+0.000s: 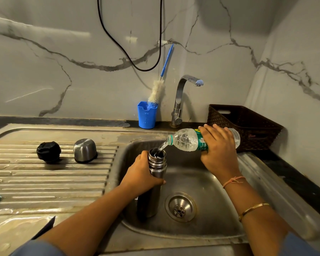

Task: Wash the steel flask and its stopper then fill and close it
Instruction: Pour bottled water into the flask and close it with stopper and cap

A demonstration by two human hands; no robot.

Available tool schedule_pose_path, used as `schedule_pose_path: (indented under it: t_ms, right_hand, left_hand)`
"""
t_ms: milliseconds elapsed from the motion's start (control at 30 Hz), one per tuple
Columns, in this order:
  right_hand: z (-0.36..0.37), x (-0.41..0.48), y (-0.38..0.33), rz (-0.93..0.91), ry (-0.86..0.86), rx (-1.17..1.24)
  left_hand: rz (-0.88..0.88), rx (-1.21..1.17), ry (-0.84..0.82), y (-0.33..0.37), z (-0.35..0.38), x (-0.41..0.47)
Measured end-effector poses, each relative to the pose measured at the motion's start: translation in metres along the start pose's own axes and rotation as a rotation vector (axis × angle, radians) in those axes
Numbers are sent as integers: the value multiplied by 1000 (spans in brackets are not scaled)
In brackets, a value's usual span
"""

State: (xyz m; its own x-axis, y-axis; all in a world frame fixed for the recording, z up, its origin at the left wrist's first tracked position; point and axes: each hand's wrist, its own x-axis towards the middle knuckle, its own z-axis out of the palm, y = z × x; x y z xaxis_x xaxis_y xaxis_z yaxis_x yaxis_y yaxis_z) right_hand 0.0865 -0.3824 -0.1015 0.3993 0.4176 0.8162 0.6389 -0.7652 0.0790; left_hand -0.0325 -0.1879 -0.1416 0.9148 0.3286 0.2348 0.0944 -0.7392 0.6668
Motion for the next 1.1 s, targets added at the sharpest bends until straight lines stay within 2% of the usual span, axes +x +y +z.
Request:
schedule_pose_path:
  t_ms: [1100]
  right_hand:
    - [1, -1, 2, -3, -8, -13]
  left_hand:
    - [-7, 5, -10, 1, -2, 0]
